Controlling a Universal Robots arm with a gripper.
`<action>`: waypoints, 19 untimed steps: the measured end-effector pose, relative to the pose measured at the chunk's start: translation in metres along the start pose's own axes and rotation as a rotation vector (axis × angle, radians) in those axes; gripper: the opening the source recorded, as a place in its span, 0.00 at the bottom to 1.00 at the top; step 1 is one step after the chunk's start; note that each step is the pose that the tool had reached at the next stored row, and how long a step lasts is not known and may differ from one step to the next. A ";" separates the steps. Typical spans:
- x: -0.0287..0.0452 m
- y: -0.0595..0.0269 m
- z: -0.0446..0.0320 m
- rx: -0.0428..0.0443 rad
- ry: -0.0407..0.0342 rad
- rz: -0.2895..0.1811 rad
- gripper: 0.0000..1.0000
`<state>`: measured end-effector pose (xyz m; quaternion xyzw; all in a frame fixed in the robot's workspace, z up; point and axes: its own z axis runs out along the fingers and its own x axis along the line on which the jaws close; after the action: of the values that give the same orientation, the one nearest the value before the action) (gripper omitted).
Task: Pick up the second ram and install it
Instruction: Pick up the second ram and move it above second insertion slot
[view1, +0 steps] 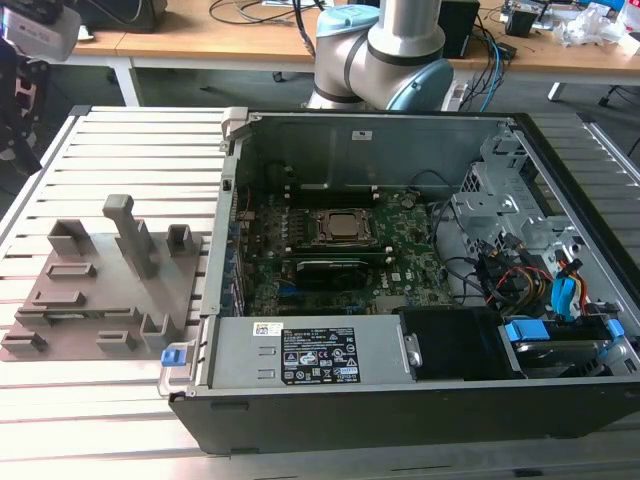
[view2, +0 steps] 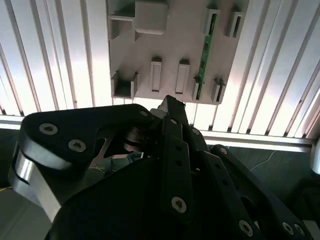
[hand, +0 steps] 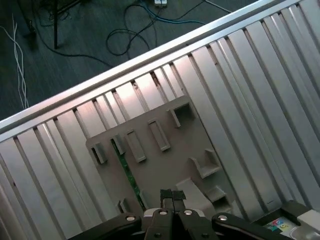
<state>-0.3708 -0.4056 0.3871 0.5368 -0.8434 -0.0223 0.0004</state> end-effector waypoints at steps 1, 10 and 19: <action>0.0000 0.0000 0.0000 -0.0003 0.0004 -0.010 0.11; 0.0000 0.0000 0.0000 -0.0036 0.0058 -0.152 0.11; 0.0000 0.0000 0.0000 -0.0075 0.0123 -0.321 0.11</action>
<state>-0.3707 -0.4056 0.3871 0.6649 -0.7466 -0.0220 0.0040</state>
